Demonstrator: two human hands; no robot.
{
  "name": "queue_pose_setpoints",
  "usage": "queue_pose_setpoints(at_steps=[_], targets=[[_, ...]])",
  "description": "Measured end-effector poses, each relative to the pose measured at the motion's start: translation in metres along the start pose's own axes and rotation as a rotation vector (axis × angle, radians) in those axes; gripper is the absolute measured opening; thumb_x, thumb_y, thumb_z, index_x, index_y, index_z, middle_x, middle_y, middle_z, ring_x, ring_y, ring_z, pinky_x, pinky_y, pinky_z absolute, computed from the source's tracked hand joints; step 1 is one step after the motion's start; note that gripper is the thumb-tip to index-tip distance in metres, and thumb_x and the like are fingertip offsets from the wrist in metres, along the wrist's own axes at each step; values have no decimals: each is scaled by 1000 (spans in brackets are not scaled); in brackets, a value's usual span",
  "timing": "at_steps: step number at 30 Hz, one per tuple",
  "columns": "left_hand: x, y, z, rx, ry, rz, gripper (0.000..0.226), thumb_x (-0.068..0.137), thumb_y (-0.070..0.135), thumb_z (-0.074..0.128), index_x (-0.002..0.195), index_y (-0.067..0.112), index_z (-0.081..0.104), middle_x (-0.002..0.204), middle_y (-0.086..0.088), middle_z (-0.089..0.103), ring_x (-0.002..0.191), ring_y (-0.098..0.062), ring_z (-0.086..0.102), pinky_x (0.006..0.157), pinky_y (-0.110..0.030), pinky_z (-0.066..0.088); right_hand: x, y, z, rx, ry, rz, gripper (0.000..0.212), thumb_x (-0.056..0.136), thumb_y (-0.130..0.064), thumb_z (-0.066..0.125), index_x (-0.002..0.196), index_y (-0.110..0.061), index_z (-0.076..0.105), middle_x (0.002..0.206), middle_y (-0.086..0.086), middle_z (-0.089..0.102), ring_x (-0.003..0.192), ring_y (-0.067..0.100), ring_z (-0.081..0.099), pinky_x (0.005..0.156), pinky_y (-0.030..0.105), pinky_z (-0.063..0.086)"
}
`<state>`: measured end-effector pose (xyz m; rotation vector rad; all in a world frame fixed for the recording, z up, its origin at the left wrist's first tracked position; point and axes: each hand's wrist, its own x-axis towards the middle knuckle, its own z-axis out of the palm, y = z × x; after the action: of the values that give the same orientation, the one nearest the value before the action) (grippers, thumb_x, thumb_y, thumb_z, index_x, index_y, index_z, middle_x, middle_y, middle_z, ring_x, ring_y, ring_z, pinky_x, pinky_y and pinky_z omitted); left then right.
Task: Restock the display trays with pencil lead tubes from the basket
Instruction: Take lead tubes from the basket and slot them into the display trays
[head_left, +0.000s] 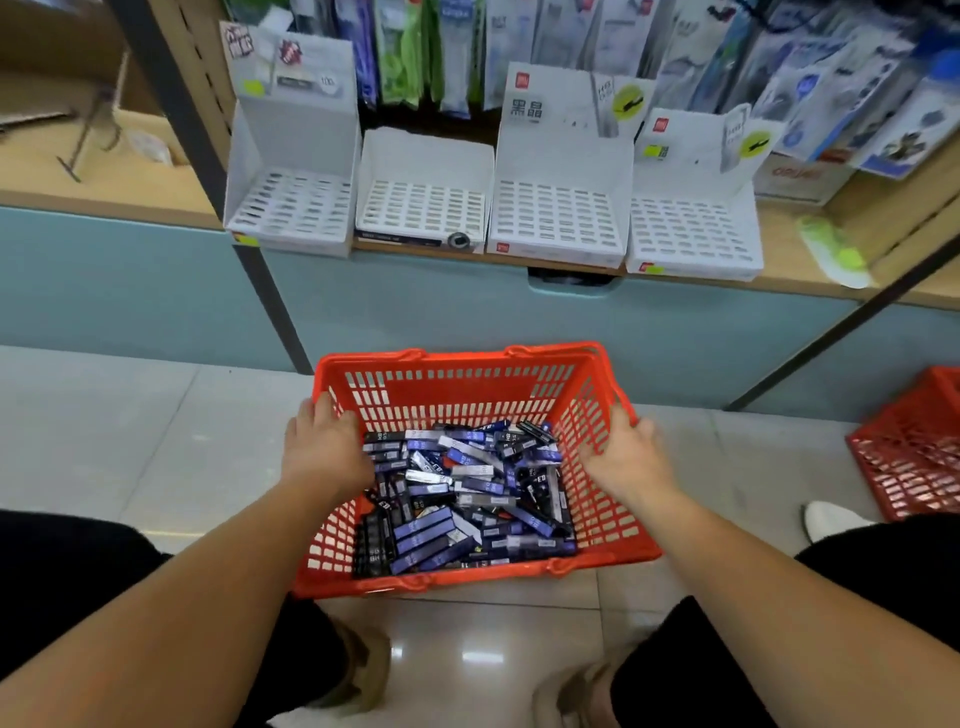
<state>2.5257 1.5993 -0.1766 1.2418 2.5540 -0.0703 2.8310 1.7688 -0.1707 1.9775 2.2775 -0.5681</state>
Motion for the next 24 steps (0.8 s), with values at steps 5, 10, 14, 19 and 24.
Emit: queue_pose_setpoints(at_steps=[5, 10, 14, 19, 24], targets=[[-3, 40, 0, -287, -199, 183, 52, 94, 27, 65, 143, 15, 52, 141, -9, 56, 124, -27, 58, 106, -39, 51, -12, -20, -4, -347, 66, -341, 55, 92, -51, 57, 133, -15, 56, 141, 12, 47, 139, 31, 37, 117, 45, 32], [22, 53, 26, -263, -388, 207, 63, 97, 29, 64, 154, 19, 40, 142, -10, 58, 119, -27, 62, 100, -36, 53, 14, -52, 35, 7, -419, -311, 48, 93, -52, 65, 127, -19, 62, 122, 1, 66, 110, 20, 63, 97, 36, 53], [53, 51, 63, -267, -481, 119, 62, 96, 27, 67, 152, 20, 40, 126, -9, 65, 106, -25, 67, 93, -41, 59, 50, -63, 76, 16, -552, -315, 56, 94, -54, 66, 136, -19, 54, 123, 1, 60, 108, 21, 61, 96, 38, 52], [78, 53, 105, -292, -548, 52, 54, 93, 29, 68, 142, 18, 48, 128, -9, 63, 109, -28, 64, 90, -39, 58, 97, -77, 124, -55, -612, -373, 96, 83, -62, 74, 158, -20, 30, 162, 4, 35, 145, 26, 38, 116, 40, 38], [90, 51, 130, -386, -506, 13, 53, 86, 26, 75, 135, 26, 54, 128, -2, 62, 111, -24, 63, 96, -39, 57, 114, -79, 164, -243, -560, -505, 117, 73, -76, 72, 162, -22, 18, 162, 3, 24, 151, 27, 15, 124, 45, 21]])
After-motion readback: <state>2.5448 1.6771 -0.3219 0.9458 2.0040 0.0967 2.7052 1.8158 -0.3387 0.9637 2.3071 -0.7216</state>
